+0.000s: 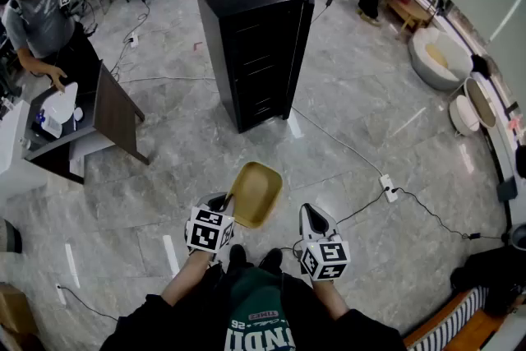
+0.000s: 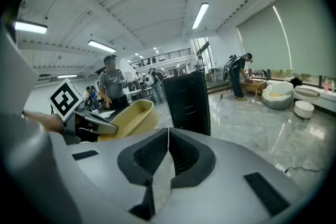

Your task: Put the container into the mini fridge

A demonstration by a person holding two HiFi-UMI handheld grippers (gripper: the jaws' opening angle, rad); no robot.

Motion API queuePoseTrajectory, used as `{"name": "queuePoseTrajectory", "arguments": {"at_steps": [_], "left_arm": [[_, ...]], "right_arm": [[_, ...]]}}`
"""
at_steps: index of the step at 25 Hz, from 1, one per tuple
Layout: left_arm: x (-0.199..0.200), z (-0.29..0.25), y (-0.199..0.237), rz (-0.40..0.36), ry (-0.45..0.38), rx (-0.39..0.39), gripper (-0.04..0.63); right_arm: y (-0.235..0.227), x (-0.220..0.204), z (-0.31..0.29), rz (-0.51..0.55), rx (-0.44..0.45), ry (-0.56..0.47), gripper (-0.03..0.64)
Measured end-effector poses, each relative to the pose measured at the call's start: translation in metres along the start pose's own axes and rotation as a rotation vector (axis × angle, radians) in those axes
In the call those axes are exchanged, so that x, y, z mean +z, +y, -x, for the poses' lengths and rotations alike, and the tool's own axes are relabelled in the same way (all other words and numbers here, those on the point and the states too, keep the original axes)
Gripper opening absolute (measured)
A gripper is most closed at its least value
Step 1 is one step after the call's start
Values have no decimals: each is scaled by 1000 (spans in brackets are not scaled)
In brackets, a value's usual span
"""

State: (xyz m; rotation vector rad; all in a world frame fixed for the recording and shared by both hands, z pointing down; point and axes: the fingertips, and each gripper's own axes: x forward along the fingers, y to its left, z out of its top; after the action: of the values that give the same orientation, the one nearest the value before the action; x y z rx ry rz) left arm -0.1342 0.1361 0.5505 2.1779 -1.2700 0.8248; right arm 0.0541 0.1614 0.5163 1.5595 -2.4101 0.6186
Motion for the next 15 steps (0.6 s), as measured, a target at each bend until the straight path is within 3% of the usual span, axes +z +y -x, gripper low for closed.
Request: {"name": "queuePoseTrajectory", "arguments": {"at_steps": [15], "left_arm": [[-1, 0, 13, 4, -1, -21, 15]], "right_arm": [[9, 9, -5, 29, -33, -31, 37]]}}
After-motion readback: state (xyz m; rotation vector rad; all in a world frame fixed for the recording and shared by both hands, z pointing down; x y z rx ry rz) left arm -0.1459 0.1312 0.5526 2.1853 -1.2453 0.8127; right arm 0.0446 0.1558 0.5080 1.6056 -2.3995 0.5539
